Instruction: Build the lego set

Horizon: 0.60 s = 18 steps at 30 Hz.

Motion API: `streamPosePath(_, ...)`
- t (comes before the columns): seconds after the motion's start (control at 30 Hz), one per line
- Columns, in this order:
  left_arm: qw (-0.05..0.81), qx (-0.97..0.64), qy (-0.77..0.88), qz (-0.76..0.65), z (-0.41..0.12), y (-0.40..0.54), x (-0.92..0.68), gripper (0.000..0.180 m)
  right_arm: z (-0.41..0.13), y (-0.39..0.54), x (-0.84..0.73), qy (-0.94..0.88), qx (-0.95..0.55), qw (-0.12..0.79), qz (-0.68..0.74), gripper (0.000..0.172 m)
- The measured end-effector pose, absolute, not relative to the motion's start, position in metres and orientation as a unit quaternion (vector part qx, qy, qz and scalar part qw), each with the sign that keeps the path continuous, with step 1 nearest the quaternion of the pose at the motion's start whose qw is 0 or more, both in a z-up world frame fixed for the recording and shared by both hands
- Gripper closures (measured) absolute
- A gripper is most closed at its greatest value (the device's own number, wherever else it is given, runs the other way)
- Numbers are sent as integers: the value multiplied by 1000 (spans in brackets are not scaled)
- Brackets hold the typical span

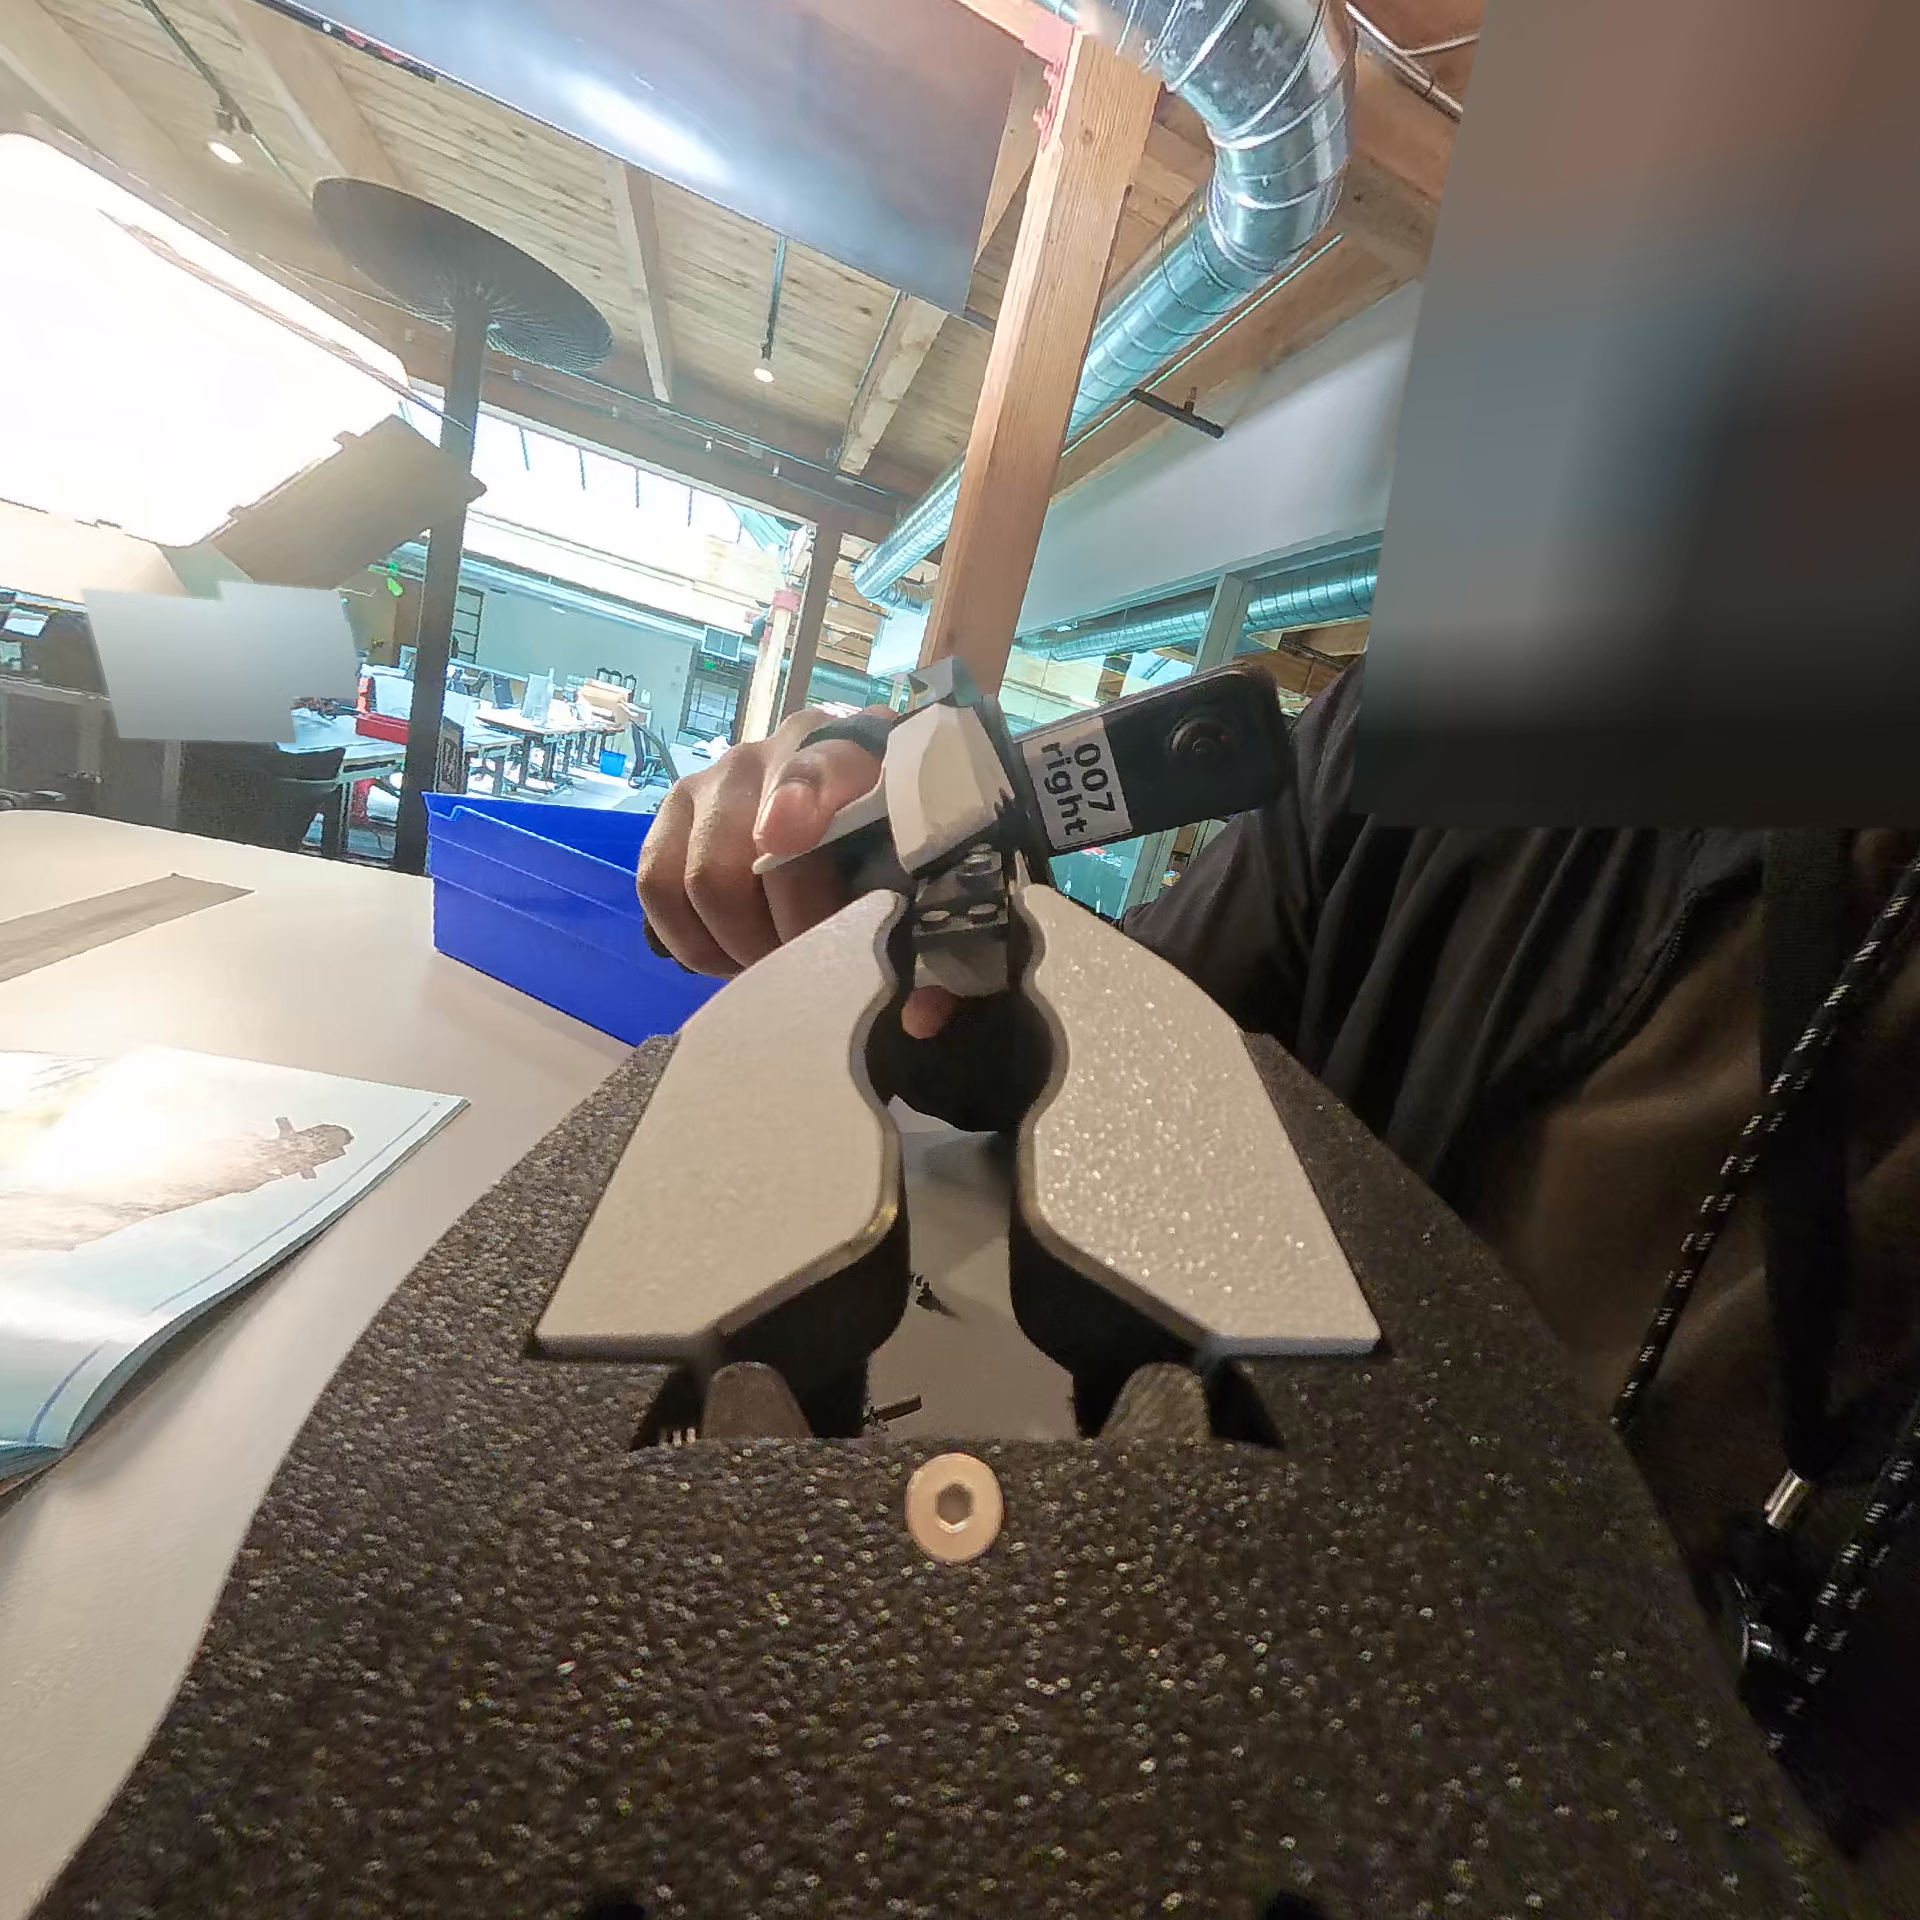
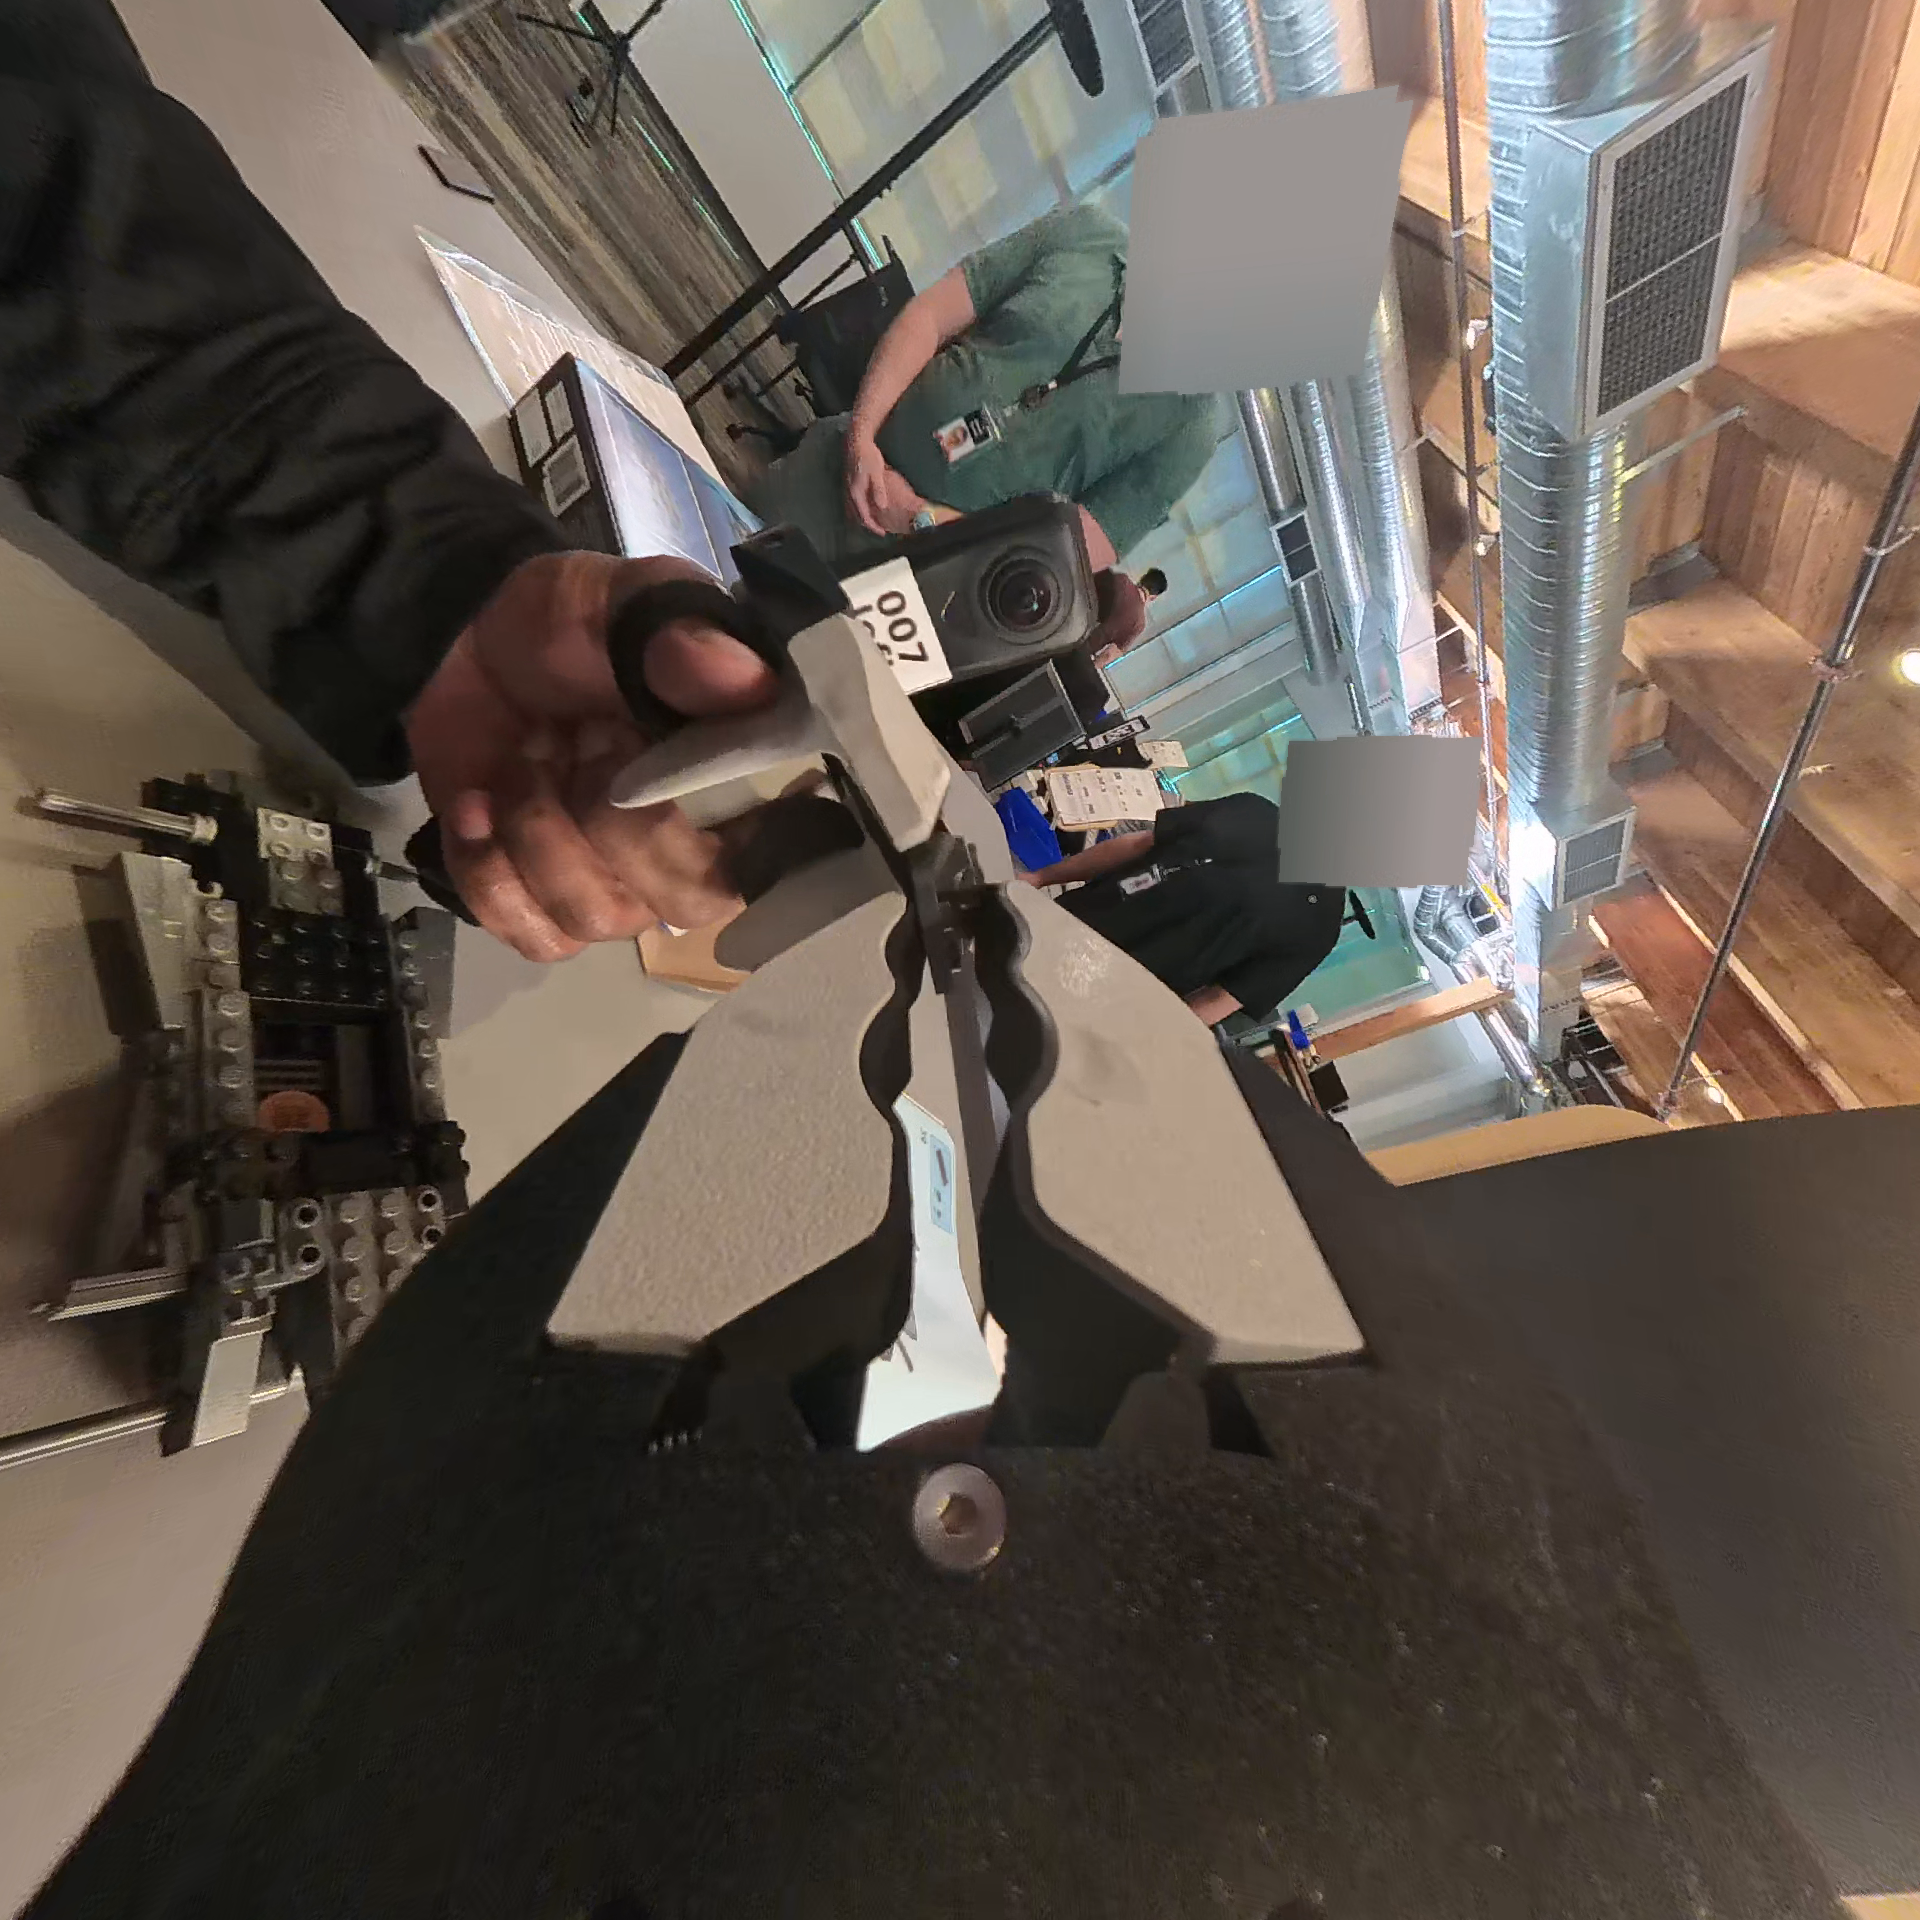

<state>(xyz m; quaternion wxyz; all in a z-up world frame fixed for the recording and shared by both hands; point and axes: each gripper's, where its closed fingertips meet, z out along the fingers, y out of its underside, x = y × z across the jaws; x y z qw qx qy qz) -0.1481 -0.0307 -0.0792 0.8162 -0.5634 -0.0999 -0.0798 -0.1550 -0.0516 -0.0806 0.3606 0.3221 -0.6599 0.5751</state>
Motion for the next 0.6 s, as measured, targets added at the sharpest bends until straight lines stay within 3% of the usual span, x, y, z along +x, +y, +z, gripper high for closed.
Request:
streamPosePath(0.23,818,-560,-122,-55,-78,-35,-155,160,-77,-51,-164,-642,320,418,557,162)
streamPosePath(0.6,817,-564,-114,-43,-80,-30,-154,163,-78,-50,-161,-630,334,423,560,163)
